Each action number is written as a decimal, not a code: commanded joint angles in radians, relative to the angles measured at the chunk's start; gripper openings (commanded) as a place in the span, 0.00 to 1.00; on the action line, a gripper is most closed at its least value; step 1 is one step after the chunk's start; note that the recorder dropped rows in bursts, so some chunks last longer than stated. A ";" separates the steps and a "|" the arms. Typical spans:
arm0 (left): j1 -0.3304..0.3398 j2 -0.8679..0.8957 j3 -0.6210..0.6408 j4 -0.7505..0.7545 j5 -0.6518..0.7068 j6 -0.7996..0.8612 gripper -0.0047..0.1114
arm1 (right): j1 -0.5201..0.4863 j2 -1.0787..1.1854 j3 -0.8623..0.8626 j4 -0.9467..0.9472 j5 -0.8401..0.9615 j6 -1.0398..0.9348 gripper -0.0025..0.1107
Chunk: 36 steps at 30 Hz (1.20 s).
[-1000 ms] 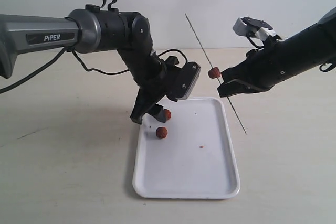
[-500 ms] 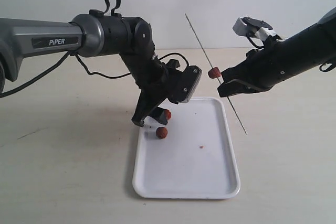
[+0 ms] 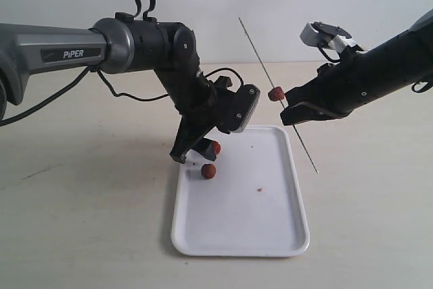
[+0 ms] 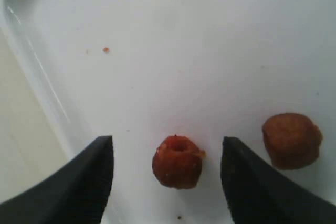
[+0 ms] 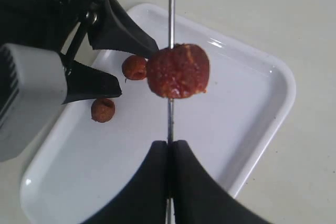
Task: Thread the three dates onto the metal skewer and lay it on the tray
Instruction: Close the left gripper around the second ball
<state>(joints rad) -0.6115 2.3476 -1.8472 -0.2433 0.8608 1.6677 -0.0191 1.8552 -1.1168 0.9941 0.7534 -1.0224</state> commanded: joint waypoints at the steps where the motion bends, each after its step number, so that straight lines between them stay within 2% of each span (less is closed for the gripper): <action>1: -0.005 0.001 -0.002 -0.002 0.000 0.003 0.55 | -0.005 -0.003 -0.007 -0.002 0.002 -0.001 0.02; 16: -0.005 0.038 -0.002 -0.002 0.004 0.003 0.54 | -0.005 -0.003 -0.007 -0.002 0.002 -0.003 0.02; 18: -0.005 0.038 -0.002 -0.002 0.004 0.003 0.46 | -0.005 -0.003 -0.007 -0.002 0.002 -0.003 0.02; 19: -0.005 0.038 -0.002 -0.002 0.005 0.003 0.38 | -0.005 -0.003 -0.007 -0.002 0.002 -0.003 0.02; 22: -0.005 0.038 -0.002 -0.002 0.005 0.001 0.30 | -0.005 -0.003 -0.007 -0.002 0.002 -0.003 0.02; 36: -0.005 0.038 -0.002 -0.002 0.009 -0.001 0.30 | -0.005 -0.003 -0.007 -0.001 0.002 -0.003 0.02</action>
<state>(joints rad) -0.6115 2.3789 -1.8490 -0.2433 0.8566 1.6677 -0.0191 1.8552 -1.1168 0.9937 0.7534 -1.0204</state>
